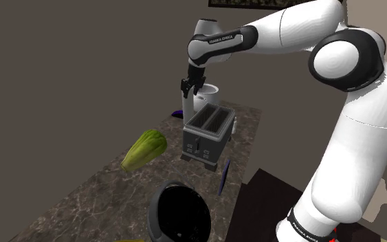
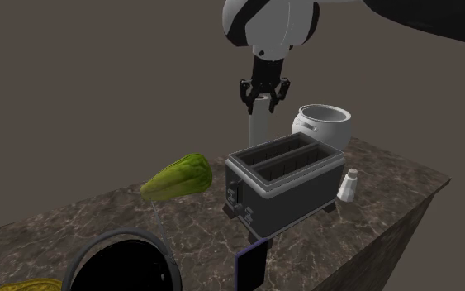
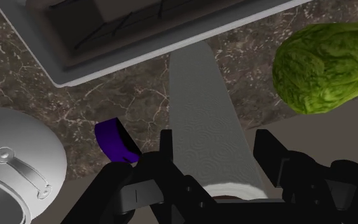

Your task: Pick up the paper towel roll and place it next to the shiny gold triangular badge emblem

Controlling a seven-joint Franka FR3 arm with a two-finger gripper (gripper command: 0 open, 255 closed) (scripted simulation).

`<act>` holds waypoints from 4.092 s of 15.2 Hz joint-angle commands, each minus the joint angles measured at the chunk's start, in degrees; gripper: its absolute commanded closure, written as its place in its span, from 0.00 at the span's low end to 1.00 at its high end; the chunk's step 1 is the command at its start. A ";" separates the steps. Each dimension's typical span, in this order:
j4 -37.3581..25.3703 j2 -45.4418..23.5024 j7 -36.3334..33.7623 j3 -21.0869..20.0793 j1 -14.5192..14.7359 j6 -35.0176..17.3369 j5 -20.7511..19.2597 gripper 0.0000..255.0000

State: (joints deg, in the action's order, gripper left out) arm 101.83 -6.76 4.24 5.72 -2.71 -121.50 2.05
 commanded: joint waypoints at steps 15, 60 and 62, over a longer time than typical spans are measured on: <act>-12.78 -0.20 -0.31 0.07 -0.08 12.61 -0.14 1.00; -1.82 8.56 -38.09 -17.66 18.07 12.18 -8.67 1.00; -2.04 7.62 -40.98 -19.06 19.32 11.81 -9.41 1.00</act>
State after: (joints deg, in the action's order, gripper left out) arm 100.26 1.54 -35.12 -12.59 15.94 -109.64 -6.93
